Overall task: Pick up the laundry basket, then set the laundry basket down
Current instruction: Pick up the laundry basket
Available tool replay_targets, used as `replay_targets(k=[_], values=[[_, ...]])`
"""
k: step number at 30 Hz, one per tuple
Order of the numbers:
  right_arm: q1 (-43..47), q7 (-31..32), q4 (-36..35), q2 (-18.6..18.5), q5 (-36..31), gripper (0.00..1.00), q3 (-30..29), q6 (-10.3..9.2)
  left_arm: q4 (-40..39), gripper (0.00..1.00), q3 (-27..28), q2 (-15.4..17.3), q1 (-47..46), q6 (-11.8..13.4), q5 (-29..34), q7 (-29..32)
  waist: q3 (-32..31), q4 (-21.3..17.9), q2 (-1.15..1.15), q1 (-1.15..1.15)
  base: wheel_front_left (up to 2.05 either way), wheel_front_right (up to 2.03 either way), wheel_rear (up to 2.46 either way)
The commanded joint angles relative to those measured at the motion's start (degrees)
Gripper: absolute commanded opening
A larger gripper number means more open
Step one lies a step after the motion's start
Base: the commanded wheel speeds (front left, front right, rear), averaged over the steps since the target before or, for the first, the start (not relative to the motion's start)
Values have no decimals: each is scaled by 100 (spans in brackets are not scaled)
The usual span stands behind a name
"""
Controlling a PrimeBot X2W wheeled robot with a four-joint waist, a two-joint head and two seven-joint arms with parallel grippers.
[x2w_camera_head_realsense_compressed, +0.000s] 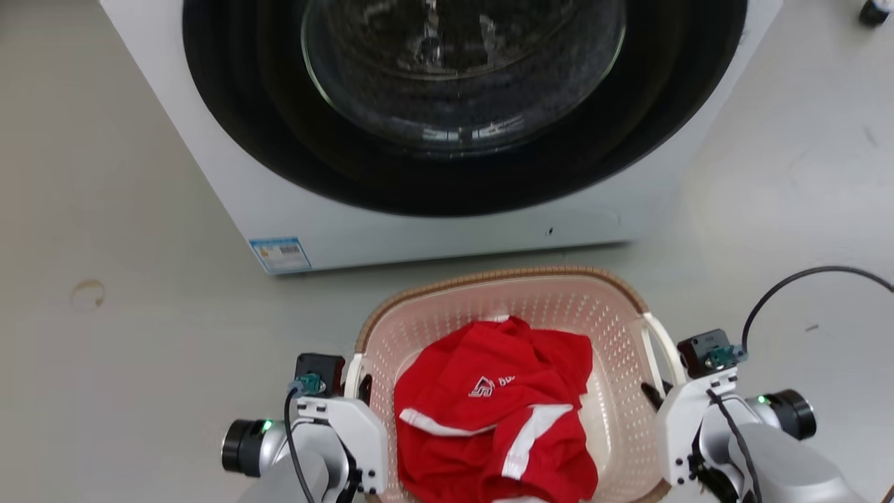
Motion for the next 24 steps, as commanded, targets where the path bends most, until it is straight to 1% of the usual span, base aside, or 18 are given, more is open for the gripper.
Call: replay_targets(k=[1, 7, 12, 24], values=[[199, 138, -29, -199, 77, 0, 180, 33, 43, 0, 26, 304, -4, -53, 70, -64, -486, -29, 0, 0, 0, 0, 0], [463, 387, -151, -199, 493, 0, 482, 33, 215, 0, -102, 304, 247, -204, 21, 139, -923, -4, 0, 0, 0, 0, 0], [613, 519, -158, -199, 712, 0, 636, 33, 265, 0, -231, 304, 355, -270, 36, 338, -1082, 35, 0, 0, 0, 0, 0], [750, 833, -228, -199, 1190, 0, 1104, 33, 159, 0, -498, 304, 361, -296, -58, 528, -1074, 22, 0, 0, 0, 0, 0]])
